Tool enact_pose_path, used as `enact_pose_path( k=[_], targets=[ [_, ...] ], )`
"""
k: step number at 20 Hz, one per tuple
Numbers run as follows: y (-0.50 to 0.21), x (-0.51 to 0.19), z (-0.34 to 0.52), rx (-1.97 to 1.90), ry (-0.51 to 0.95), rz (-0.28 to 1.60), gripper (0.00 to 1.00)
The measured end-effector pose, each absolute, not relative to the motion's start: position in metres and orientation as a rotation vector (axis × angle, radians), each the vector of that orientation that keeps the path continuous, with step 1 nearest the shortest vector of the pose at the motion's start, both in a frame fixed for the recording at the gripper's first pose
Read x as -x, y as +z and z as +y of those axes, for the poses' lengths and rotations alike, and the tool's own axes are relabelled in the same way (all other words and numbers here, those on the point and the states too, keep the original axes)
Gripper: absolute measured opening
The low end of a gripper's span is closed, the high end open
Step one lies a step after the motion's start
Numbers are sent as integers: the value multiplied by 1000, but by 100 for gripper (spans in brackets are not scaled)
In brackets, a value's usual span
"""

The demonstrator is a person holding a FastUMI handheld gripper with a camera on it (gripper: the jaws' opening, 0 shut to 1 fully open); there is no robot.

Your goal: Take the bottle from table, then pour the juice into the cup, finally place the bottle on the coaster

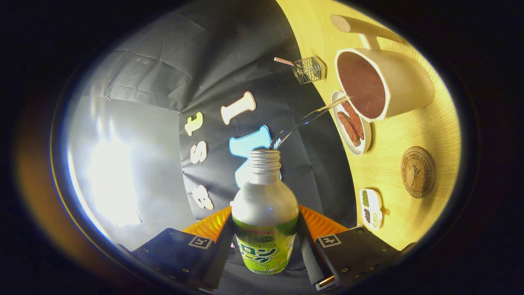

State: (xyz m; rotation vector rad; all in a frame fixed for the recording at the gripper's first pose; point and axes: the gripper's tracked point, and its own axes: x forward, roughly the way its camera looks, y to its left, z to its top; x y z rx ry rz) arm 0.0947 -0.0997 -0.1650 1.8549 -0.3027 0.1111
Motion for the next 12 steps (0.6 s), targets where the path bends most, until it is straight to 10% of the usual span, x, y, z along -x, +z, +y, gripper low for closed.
enact_pose_path(
  k=[12],
  targets=[
    [-157, -98, -107, -1898, 115, -354, 78]
  ],
)
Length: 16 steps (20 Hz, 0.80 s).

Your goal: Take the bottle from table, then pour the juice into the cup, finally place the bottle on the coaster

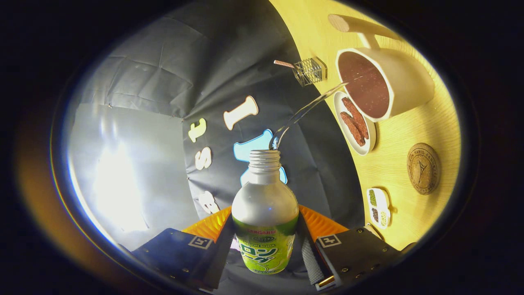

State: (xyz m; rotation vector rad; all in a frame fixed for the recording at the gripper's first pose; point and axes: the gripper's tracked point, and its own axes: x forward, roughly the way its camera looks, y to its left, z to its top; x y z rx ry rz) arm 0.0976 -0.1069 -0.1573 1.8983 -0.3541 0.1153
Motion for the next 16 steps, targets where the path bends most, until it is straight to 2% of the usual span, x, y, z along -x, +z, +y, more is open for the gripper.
enact_pose_path(
  k=[16],
  targets=[
    [-159, -108, -118, -2023, 76, -427, 78]
  ],
)
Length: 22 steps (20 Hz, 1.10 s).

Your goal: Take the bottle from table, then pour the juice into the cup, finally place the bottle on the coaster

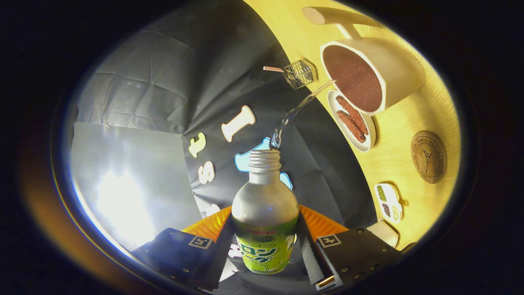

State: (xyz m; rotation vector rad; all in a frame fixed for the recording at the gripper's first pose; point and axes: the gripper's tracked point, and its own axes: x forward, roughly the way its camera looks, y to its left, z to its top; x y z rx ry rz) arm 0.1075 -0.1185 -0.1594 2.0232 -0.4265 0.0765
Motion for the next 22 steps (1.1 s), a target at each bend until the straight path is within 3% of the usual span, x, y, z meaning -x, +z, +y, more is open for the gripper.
enact_pose_path(
  k=[22],
  targets=[
    [-165, -110, -135, -2182, 4, -548, 78]
  ],
)
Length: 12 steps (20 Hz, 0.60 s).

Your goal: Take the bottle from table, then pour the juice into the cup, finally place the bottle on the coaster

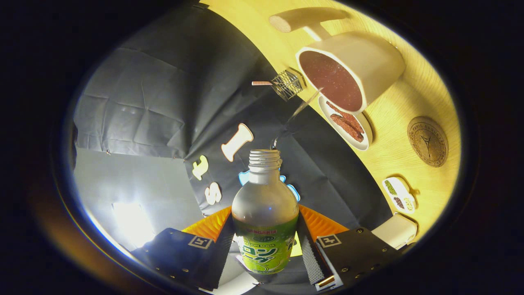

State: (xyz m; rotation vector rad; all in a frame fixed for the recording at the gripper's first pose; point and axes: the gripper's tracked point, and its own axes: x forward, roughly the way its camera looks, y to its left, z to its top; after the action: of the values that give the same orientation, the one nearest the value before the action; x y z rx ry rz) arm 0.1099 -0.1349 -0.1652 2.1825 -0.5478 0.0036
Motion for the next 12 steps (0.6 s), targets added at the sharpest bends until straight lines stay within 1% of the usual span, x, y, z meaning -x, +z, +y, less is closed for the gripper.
enact_pose_path(
  k=[12],
  targets=[
    [-164, -111, -138, -2209, -7, -578, 78]
  ],
)
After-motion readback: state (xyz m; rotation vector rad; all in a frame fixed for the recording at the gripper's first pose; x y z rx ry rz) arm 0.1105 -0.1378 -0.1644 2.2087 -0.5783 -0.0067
